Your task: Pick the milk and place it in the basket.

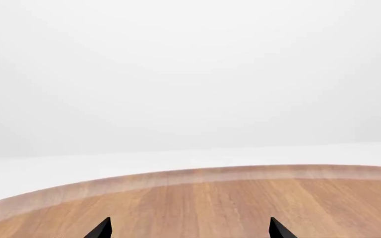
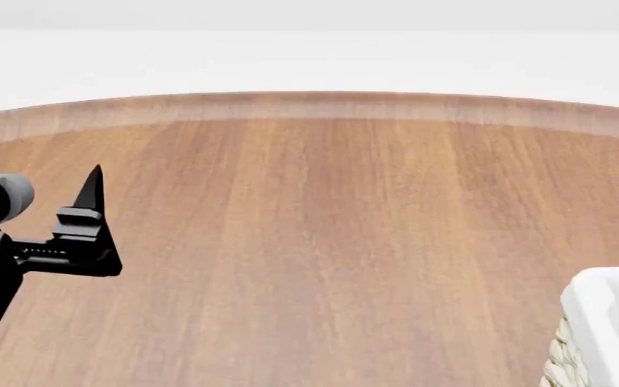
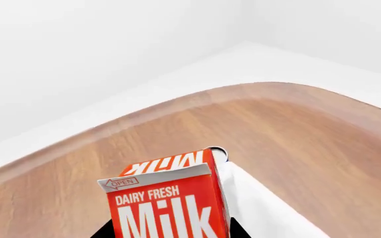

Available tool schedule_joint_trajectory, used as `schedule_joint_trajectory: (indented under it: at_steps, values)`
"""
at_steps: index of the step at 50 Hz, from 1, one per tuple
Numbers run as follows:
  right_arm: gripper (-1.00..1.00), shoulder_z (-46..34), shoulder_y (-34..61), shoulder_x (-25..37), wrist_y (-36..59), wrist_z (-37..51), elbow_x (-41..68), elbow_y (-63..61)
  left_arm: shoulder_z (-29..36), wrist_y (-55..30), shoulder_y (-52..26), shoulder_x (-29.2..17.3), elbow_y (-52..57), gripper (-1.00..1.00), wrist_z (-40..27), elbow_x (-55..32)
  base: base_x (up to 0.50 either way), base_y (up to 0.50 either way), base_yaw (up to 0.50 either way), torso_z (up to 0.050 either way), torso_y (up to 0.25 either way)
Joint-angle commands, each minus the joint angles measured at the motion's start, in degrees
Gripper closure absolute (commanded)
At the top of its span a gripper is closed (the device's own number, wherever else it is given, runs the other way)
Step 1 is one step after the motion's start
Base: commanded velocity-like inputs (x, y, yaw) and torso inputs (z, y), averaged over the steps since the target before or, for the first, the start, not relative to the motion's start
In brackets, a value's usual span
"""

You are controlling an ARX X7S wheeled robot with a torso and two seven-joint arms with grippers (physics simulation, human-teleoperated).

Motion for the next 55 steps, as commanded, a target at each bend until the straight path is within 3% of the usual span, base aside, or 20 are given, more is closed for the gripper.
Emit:
schedule_joint_trajectory:
  at_steps: [1,30,55]
  values:
    - [1.00,4.9,-3.9,-0.2,-1.0,-2.4,-3.7,-0.8,0.2,0.7,0.1,-0.3,-0.7,-1.00,0.0,0.1,0.00,0.00,0.00,0.000,0.000]
    - [1.00,0.3,-10.6,-4.6,-9.9,-23.2,-22.7,-0.6,1.7,3.6,1.0,-1.1,-3.4,-1.00,0.2,1.4,0.00,0.00,0.00,0.001,0.001]
    - [1.00,2.8,-17.3,-6.6,-14.8,-27.2,-28.4,1.3,2.3,4.3,1.2,-1.5,-3.9,-1.00,-0.1,1.4,0.00,0.00,0.00,0.000,0.001]
